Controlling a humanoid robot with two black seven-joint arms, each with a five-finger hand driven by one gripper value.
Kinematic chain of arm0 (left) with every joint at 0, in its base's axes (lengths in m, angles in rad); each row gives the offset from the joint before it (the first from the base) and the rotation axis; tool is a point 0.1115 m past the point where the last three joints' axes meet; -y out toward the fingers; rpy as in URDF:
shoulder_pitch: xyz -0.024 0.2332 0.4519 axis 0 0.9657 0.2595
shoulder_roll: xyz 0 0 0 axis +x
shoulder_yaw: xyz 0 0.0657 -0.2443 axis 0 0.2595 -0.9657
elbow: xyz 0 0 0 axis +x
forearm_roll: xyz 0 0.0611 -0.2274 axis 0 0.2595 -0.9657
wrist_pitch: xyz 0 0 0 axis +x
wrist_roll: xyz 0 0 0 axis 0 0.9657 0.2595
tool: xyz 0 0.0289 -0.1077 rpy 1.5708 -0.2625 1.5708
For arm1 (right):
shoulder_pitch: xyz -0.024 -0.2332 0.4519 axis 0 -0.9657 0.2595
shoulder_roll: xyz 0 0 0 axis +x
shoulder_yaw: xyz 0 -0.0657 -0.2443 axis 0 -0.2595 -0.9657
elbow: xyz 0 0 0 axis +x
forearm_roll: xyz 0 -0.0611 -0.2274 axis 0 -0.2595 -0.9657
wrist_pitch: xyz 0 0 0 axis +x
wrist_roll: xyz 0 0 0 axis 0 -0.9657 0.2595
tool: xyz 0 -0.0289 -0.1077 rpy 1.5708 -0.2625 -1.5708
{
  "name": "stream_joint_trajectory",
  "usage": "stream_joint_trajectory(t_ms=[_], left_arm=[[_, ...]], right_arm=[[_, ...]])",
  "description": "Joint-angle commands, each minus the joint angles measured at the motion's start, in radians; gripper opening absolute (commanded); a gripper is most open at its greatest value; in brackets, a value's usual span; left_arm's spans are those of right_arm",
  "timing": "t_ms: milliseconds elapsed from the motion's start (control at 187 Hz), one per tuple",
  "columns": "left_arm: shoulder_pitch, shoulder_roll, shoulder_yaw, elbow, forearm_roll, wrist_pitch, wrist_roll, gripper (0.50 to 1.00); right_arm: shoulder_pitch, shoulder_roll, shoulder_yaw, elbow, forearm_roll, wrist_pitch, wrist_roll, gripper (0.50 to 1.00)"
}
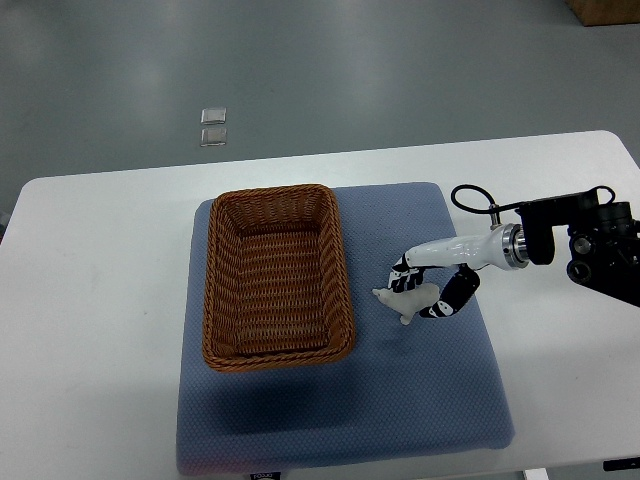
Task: Place white bear in brown basket with right hand
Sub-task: 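Lower the right hand onto the polar bear and close fingers around it, then lift the polar bear and carry it over the brown wicker basket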
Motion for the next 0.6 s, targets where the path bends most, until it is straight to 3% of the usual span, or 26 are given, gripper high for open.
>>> stream_joint_trajectory(t_ms=[0,155,422,594], left_arm=[[0.001,0.0,-0.001,0.0,0.0,-0.001,0.0,1.0],[0.001,0.0,-0.001,0.0,0.0,0.0,0.0,1.0],[0.0,0.0,-0.001,0.0,0.0,0.0,0.0,1.0],[0.0,0.0,-0.001,0.0,0.0,0.0,0.0,1.0]], right_arm=[[-0.001,0.001,0.0,0.0,-0.001,0.0,0.0,0.619],[-0.001,0.0,0.0,-0.001,-0.002,0.0,0.002,0.5],[0.037,-0.014,0.017,-0.001,0.01,0.008,0.005,0.5],[0.157,-0.013,0.019,-0.008,0.016,0.009,0.005,0.5]])
